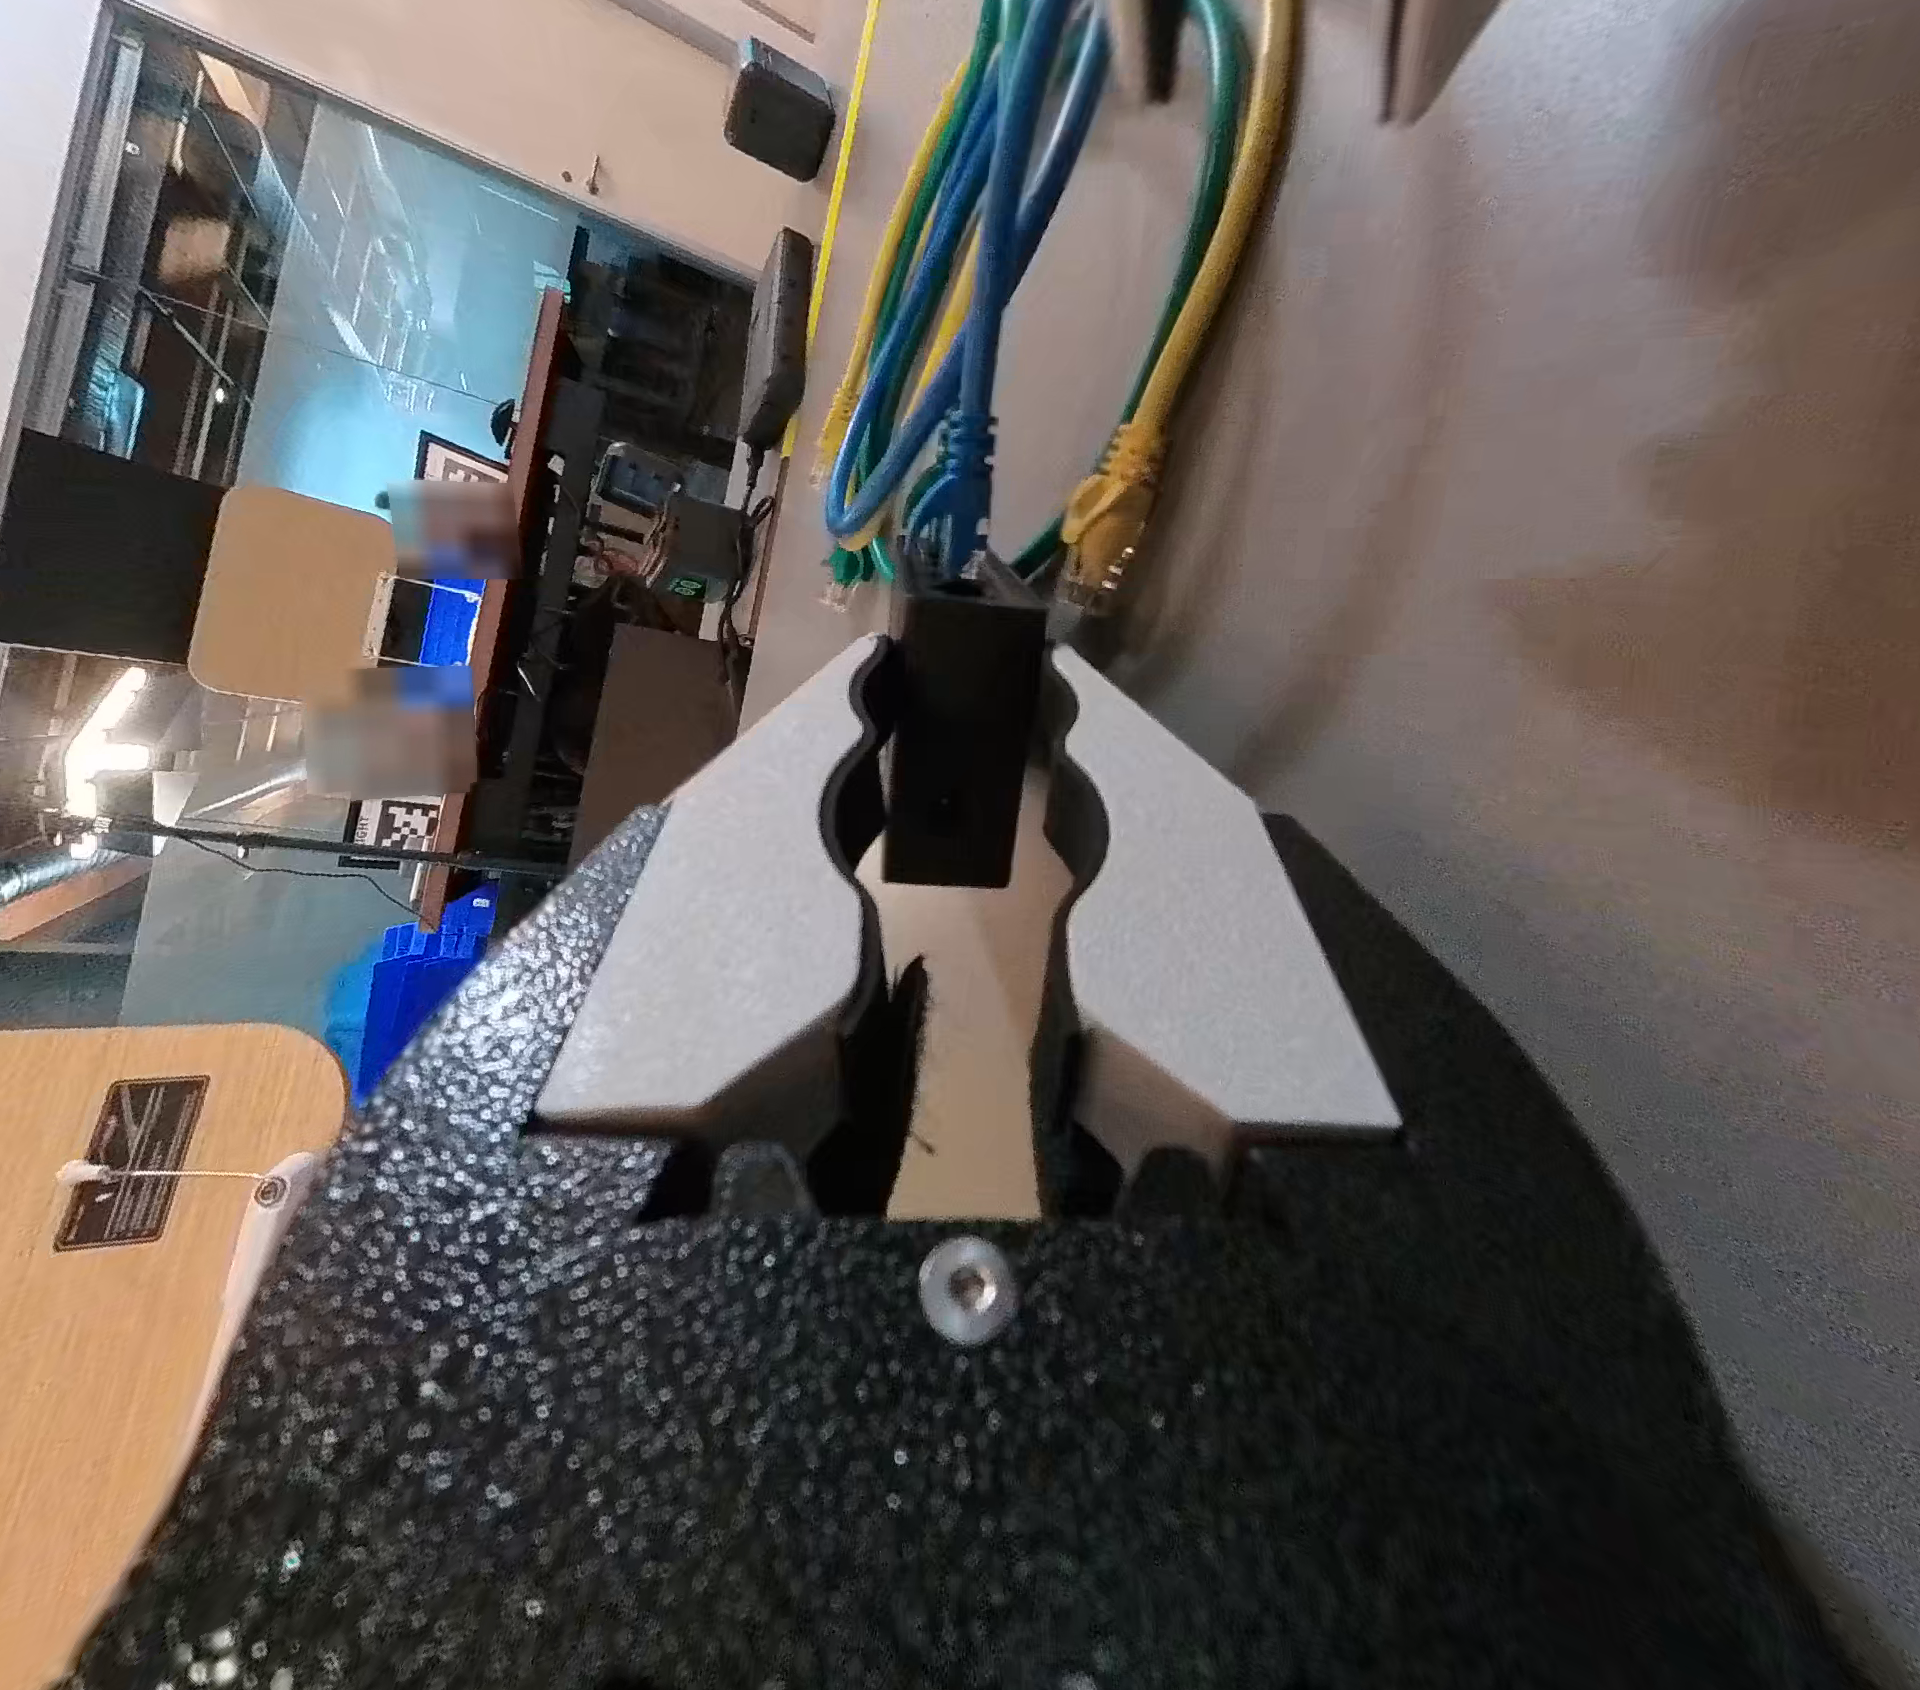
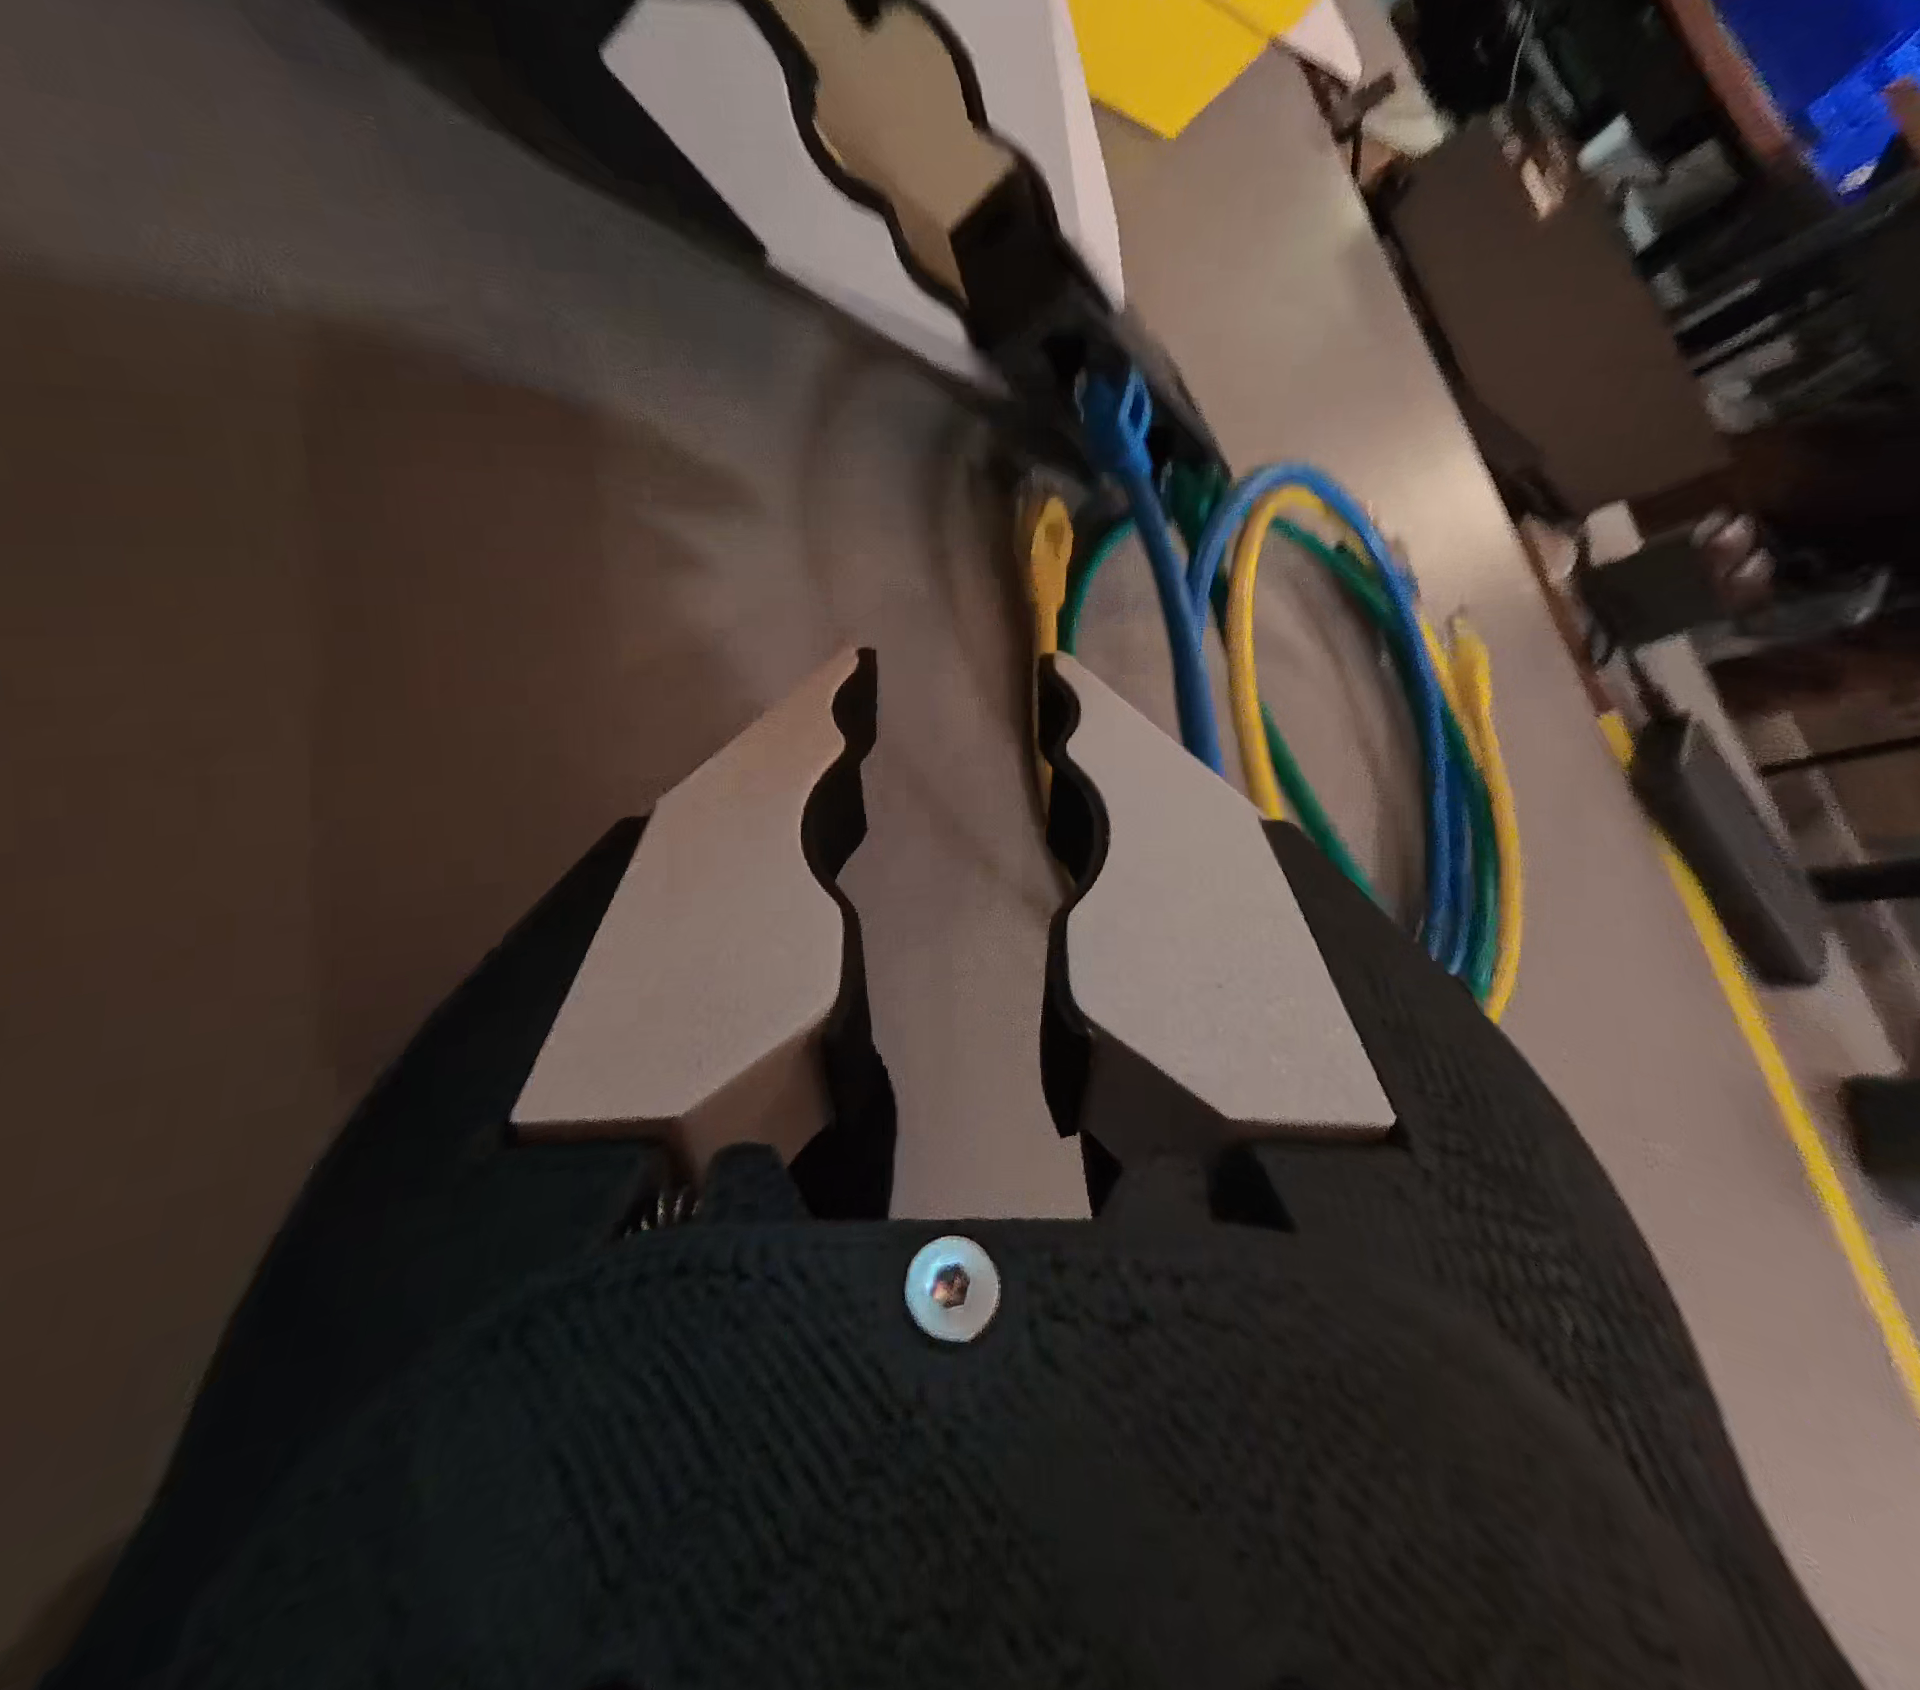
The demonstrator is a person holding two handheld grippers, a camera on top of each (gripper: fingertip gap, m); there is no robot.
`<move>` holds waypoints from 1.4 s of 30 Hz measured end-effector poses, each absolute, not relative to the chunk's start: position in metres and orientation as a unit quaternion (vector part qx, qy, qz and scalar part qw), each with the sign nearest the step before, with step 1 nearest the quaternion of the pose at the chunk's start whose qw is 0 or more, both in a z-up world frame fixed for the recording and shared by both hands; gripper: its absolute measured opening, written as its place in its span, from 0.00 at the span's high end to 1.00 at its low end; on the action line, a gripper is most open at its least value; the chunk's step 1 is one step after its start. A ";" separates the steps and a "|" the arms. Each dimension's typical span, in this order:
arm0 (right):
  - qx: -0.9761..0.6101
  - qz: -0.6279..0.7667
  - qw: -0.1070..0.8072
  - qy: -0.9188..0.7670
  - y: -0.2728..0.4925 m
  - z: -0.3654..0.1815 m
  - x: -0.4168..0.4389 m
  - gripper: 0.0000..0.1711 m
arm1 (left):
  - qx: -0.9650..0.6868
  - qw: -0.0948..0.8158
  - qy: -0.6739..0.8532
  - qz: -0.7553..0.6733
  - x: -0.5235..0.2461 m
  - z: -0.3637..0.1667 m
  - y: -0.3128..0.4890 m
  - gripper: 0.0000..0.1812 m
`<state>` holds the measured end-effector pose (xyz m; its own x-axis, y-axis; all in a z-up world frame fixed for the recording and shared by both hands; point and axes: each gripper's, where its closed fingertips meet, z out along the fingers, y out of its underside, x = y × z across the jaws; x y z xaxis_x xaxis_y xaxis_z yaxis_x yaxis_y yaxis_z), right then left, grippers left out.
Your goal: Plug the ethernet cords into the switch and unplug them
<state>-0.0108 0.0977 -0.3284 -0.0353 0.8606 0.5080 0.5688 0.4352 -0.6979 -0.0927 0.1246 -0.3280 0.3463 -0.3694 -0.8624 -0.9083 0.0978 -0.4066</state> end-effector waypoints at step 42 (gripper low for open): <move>-0.656 0.207 0.343 -0.639 0.156 -0.360 -0.026 0.89 | -0.668 0.568 0.441 0.192 -0.097 -0.318 0.152 0.87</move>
<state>-0.0259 0.1561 -0.3597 0.0967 0.9812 0.1668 0.6979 0.0526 -0.7143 -0.0967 0.1518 -0.3179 0.5375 -0.3702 -0.7577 -0.8072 0.0343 -0.5893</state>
